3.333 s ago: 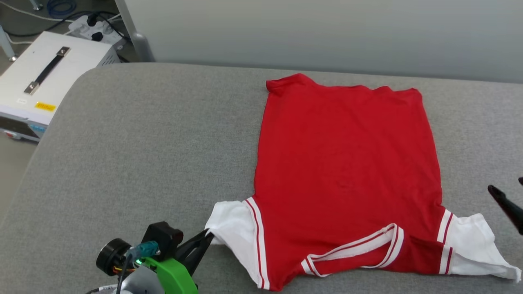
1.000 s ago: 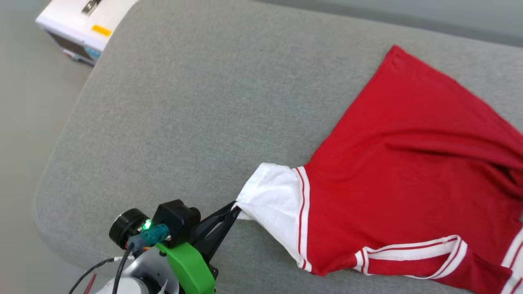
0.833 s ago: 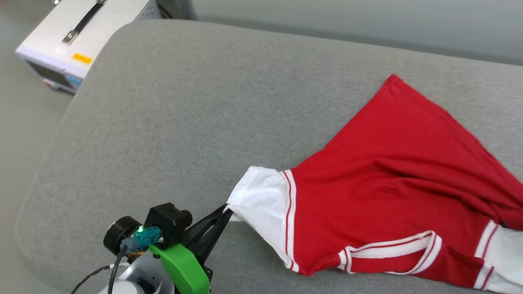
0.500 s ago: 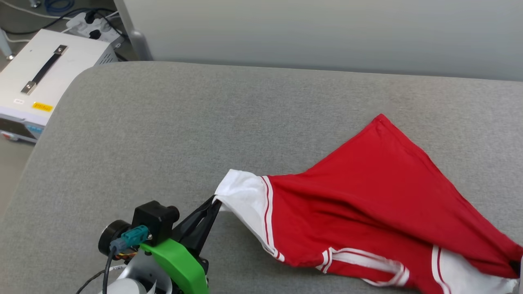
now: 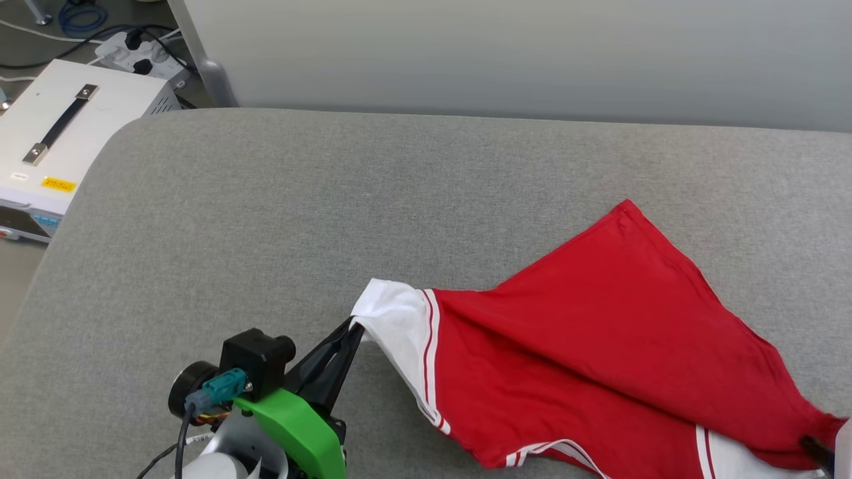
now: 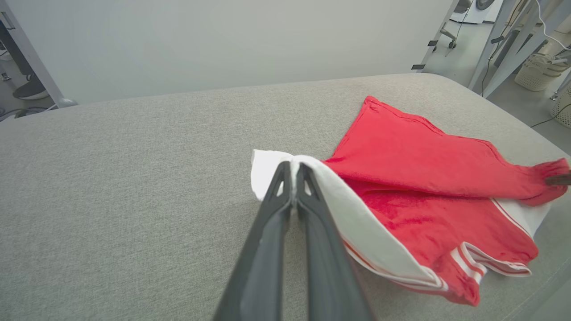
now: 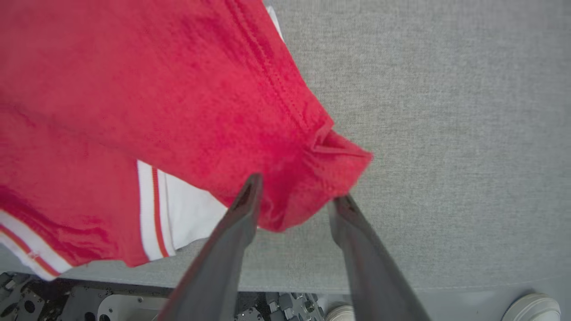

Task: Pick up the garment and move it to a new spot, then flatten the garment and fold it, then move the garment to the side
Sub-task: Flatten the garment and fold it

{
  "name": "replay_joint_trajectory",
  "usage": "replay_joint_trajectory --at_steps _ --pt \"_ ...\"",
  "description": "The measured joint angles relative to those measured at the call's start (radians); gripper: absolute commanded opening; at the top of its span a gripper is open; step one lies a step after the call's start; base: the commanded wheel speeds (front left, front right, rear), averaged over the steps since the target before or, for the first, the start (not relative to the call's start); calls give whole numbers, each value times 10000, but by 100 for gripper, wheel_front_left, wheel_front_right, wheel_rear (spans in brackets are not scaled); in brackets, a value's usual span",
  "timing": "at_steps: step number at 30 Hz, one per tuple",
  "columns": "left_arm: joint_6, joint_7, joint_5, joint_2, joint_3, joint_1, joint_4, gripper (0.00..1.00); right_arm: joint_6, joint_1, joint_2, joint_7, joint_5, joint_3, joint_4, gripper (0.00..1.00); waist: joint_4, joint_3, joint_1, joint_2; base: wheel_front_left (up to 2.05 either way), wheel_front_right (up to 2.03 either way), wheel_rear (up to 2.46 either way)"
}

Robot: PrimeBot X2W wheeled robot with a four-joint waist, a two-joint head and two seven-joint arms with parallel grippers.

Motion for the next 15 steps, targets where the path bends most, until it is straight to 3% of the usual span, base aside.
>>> replay_joint_trajectory --at_steps 7,15 --pt "-15 -13 48 -88 -63 -21 -159 0 0 -545 -725 192 278 221 -959 100 177 250 0 0 0 0 0" --pt "-105 -48 209 -203 -155 -430 -426 0 0 -2441 -1423 656 744 859 -1751 100 467 924 0 0 0 0 0"
